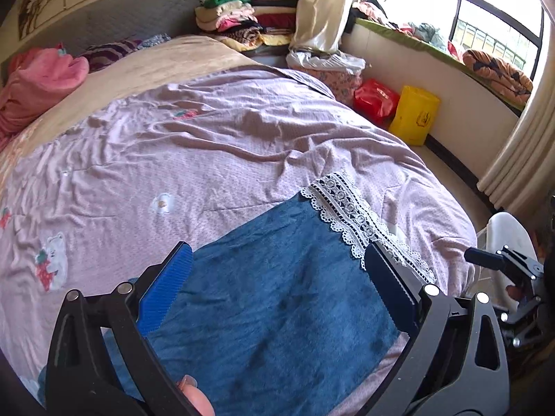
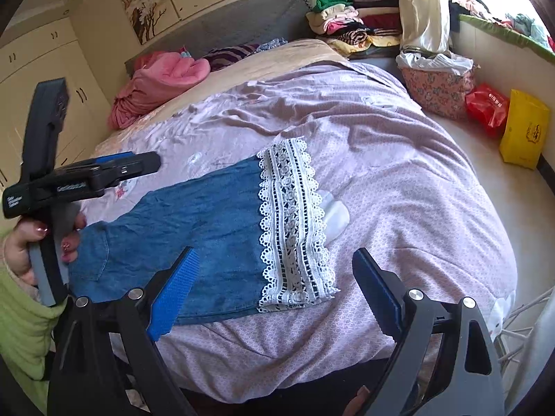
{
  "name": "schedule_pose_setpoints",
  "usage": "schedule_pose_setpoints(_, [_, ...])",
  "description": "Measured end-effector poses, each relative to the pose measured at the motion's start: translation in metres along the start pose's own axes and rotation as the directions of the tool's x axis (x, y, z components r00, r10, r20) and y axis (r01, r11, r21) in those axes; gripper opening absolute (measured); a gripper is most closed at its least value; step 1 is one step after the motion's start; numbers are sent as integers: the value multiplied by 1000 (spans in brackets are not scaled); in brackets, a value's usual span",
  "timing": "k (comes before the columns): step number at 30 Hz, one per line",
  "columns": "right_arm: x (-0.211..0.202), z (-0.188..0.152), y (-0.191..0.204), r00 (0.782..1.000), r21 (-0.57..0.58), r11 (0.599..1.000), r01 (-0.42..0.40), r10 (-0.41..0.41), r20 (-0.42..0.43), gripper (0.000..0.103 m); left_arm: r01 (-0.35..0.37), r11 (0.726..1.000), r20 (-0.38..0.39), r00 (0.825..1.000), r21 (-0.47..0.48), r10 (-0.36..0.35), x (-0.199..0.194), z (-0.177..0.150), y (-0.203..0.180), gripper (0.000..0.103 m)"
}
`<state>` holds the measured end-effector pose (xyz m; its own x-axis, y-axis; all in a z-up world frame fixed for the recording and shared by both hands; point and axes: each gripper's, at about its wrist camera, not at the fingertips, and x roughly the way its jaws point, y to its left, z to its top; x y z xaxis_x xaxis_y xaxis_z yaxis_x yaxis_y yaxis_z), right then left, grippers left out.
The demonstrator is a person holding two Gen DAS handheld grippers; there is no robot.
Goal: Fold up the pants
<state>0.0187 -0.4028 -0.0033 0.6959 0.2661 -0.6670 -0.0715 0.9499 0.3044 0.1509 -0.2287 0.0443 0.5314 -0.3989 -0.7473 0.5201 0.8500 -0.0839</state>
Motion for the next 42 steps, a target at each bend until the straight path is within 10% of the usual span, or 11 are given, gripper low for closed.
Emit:
schedule_pose_setpoints(18, [59,-4,-23,994,69,997,-32,38,-98,88,162,979,-200,970,126,-135,122,44,-35,93])
schedule_pose_setpoints(26, [77,-9,-37,975,157,971,-182,199,-103,50,219,975,-288,936,36,-200,163,44,-33,91])
schedule_pose_setpoints(31, [74,-9,-41,967,175,960,-220,238,-88,44,252,967,-281,930,25,-235,158,42,-37,59])
schedule_pose_setpoints(37, [81,-6,-41,972,177,963,-204,221,-82,29,275,961,-293,918,-8,-265,166,40,-30,56])
schedule_pose_setpoints(42, [74,-3,-38,975,167,964,-205,217,-54,20,294,955,-284,914,-28,-289,162,40,-31,23])
